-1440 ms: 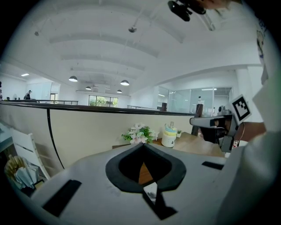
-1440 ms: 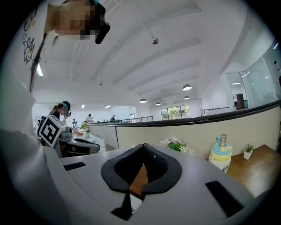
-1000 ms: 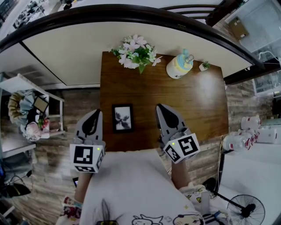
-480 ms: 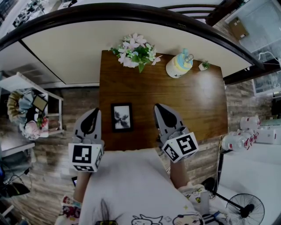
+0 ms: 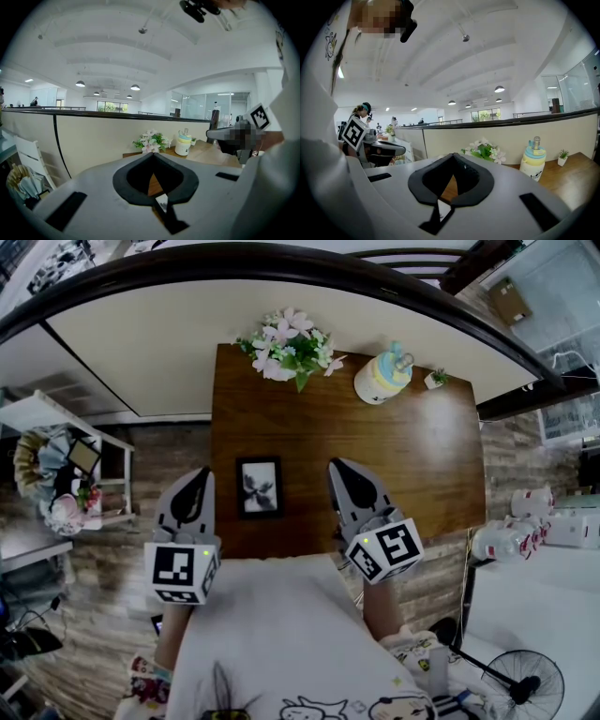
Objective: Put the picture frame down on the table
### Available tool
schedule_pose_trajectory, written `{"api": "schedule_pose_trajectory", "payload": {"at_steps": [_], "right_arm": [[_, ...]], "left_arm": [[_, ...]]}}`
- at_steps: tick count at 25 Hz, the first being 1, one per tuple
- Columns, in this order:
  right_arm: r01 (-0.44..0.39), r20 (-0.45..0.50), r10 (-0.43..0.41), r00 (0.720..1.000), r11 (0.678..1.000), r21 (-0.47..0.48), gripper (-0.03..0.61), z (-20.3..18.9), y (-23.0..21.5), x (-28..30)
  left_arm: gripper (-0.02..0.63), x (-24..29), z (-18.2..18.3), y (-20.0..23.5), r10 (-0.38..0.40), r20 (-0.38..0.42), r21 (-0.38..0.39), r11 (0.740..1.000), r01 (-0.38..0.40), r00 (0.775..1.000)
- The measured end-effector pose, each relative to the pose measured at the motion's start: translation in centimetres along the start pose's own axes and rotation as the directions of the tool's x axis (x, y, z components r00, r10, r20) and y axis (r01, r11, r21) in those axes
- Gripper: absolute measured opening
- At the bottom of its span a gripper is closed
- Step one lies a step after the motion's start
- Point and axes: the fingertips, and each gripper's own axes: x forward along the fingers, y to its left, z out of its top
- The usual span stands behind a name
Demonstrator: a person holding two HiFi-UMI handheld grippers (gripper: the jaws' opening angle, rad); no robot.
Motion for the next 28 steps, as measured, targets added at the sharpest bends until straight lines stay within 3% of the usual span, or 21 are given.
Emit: {"api": "schedule_pose_trajectory", "payload": {"at_steps": [28], "right_arm": [[-0.005, -0.032, 0.006, 0.999, 1.000, 0.011, -0.002, -0.6, -0.1, -0.2]], "left_arm": [[0.003, -0.4, -1.0, 1.4, 0.020, -0.014, 0.008, 1.000, -0.020, 1.000]]}}
